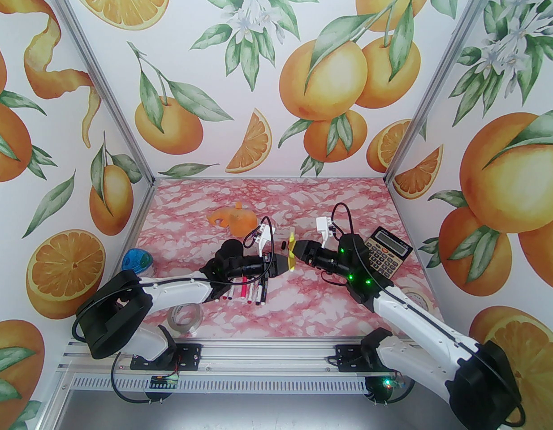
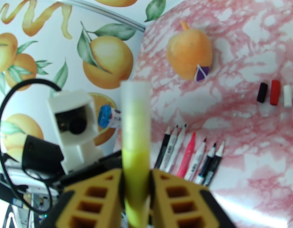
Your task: Open the pen caps
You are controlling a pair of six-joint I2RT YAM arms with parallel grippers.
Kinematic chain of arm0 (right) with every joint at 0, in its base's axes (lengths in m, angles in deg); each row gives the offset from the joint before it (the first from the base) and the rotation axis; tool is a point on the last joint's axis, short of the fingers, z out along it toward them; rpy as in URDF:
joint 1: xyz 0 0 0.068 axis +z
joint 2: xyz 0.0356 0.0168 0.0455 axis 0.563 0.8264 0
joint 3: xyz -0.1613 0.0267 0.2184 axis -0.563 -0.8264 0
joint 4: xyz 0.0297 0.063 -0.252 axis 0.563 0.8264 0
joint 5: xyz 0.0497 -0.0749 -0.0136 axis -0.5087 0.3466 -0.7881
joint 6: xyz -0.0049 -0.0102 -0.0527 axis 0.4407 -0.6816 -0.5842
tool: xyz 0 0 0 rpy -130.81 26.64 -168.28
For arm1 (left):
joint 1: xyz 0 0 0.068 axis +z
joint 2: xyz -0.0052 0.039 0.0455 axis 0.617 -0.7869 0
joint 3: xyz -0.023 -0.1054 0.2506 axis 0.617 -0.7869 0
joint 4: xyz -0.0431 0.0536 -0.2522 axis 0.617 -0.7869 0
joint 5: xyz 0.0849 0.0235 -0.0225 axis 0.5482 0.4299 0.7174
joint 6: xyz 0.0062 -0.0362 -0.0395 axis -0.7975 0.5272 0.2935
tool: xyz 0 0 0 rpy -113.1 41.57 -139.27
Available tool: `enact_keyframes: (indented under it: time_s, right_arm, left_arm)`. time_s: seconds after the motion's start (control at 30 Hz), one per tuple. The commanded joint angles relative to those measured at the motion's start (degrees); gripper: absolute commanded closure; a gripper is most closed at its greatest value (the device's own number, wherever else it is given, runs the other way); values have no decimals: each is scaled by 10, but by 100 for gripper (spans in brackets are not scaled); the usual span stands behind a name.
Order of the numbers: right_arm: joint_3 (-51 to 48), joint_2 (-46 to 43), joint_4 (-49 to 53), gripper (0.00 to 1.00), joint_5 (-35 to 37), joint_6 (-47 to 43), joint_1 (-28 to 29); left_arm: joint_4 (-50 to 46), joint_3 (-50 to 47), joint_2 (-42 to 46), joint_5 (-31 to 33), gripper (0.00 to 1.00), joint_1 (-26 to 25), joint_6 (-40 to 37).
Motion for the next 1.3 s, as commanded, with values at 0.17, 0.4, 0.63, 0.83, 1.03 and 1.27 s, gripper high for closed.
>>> enact_keyframes:
  time_s: [0.17,0.4,0.63,0.83,1.03,1.27]
  right_arm:
    - [-6,-1,-29,73,-10,5,3]
    - [23,-19,42,57,16,-28,4]
    - [112,-4,216,56,82,-109,3]
    - [151,22,252,55,84,-128,3]
    - [193,49,311,53,117,-146,3]
    - [200,63,303,56,93,-147,3]
  left_arm:
    - [-20,-12,20,4,81,3,-29]
    - [-43,-16,22,-1,84,3,-44]
    - [-90,-11,33,-14,85,1,-74]
    - [-116,-1,34,-17,85,-4,-90]
    - [-123,10,27,-15,85,-15,-99]
    - [-130,23,16,-15,85,-25,-104]
